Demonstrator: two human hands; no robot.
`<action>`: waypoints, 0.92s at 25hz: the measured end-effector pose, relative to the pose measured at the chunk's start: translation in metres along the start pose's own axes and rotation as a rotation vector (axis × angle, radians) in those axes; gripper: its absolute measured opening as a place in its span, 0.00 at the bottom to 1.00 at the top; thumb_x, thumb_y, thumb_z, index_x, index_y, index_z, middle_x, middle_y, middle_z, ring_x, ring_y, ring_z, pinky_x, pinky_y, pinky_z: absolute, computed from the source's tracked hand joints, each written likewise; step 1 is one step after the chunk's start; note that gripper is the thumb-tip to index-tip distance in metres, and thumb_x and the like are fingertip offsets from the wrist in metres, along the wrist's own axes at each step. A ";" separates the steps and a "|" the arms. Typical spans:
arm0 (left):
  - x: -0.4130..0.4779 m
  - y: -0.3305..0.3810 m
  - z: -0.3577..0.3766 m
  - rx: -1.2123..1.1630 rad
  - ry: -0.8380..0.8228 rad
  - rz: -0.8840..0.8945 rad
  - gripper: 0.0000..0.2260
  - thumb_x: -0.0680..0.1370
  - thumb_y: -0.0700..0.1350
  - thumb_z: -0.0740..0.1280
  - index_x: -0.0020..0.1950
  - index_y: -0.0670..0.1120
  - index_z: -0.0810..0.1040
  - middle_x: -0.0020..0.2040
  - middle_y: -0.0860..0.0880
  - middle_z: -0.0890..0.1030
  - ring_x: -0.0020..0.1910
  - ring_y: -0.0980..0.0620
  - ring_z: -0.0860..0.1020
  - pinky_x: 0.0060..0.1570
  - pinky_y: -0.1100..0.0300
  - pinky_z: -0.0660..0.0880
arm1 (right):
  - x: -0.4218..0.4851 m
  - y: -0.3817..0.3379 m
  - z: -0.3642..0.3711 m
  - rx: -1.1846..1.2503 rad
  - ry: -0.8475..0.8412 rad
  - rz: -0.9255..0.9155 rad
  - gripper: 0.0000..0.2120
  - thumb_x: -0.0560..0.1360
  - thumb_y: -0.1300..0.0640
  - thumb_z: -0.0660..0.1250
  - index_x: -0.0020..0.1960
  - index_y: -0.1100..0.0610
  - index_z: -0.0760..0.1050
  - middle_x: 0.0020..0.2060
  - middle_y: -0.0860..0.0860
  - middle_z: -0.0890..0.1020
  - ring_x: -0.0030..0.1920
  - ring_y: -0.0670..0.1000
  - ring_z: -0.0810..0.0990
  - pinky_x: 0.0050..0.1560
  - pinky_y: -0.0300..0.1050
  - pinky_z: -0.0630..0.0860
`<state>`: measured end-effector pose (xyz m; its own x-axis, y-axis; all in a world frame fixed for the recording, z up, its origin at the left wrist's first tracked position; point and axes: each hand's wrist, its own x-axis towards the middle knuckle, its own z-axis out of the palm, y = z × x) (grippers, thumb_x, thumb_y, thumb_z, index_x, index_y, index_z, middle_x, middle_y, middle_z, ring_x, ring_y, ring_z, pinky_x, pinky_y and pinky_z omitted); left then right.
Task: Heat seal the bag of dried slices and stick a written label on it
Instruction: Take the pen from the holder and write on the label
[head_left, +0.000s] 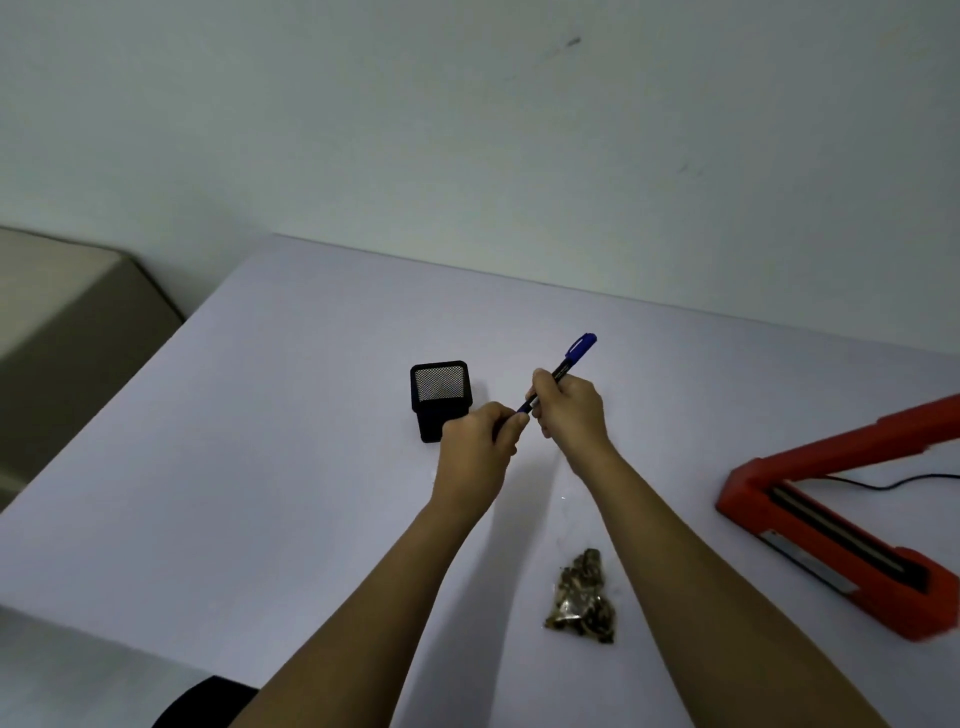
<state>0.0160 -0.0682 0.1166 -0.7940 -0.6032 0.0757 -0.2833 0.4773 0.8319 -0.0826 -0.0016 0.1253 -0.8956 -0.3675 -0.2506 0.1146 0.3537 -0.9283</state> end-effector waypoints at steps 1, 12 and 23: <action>-0.002 0.002 0.003 0.008 0.003 0.004 0.11 0.78 0.46 0.64 0.46 0.39 0.81 0.37 0.42 0.82 0.34 0.49 0.80 0.36 0.62 0.74 | 0.001 0.001 -0.002 0.000 -0.002 0.021 0.15 0.74 0.56 0.59 0.30 0.57 0.74 0.27 0.52 0.76 0.26 0.49 0.71 0.29 0.41 0.68; -0.016 -0.004 0.007 -0.058 0.060 -0.261 0.12 0.78 0.45 0.65 0.39 0.39 0.80 0.29 0.51 0.77 0.32 0.52 0.76 0.33 0.65 0.70 | 0.003 0.026 0.021 0.042 -0.091 0.229 0.13 0.72 0.57 0.58 0.31 0.58 0.71 0.25 0.51 0.72 0.23 0.49 0.65 0.26 0.40 0.63; -0.017 -0.024 0.001 0.010 0.131 -0.335 0.12 0.78 0.45 0.64 0.43 0.38 0.81 0.37 0.42 0.82 0.38 0.45 0.79 0.36 0.60 0.72 | 0.011 0.036 0.051 0.032 -0.145 0.293 0.14 0.73 0.56 0.57 0.31 0.58 0.69 0.24 0.50 0.70 0.23 0.48 0.64 0.25 0.39 0.62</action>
<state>0.0353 -0.0687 0.0952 -0.5807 -0.8038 -0.1293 -0.5215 0.2453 0.8172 -0.0663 -0.0364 0.0757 -0.7522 -0.3740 -0.5425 0.3739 0.4357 -0.8188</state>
